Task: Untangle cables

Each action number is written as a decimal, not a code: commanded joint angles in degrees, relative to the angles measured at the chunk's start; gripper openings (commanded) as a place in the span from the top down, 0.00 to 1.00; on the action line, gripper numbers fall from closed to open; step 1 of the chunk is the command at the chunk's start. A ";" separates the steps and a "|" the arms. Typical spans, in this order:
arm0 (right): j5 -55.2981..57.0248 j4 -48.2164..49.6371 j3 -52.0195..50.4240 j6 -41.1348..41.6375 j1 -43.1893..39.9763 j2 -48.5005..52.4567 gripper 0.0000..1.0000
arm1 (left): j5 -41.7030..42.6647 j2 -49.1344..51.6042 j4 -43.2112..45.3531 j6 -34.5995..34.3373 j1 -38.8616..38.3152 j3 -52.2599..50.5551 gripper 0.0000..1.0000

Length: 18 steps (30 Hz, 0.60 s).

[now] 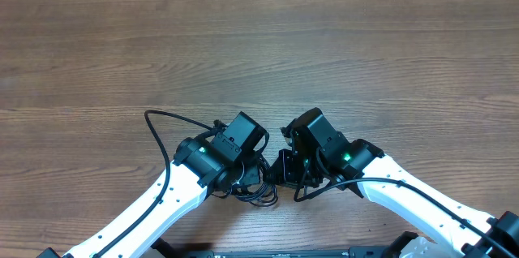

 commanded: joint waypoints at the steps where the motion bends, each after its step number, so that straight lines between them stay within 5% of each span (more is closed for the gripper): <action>1: -0.68 1.05 1.33 -0.04 0.09 -1.25 0.96 | 2.84 -0.17 -0.44 -1.53 -1.14 -0.85 0.84; 18: -0.68 0.15 1.33 0.17 0.09 -1.25 0.96 | -5.33 -0.48 -0.04 -3.65 -3.78 -1.44 0.86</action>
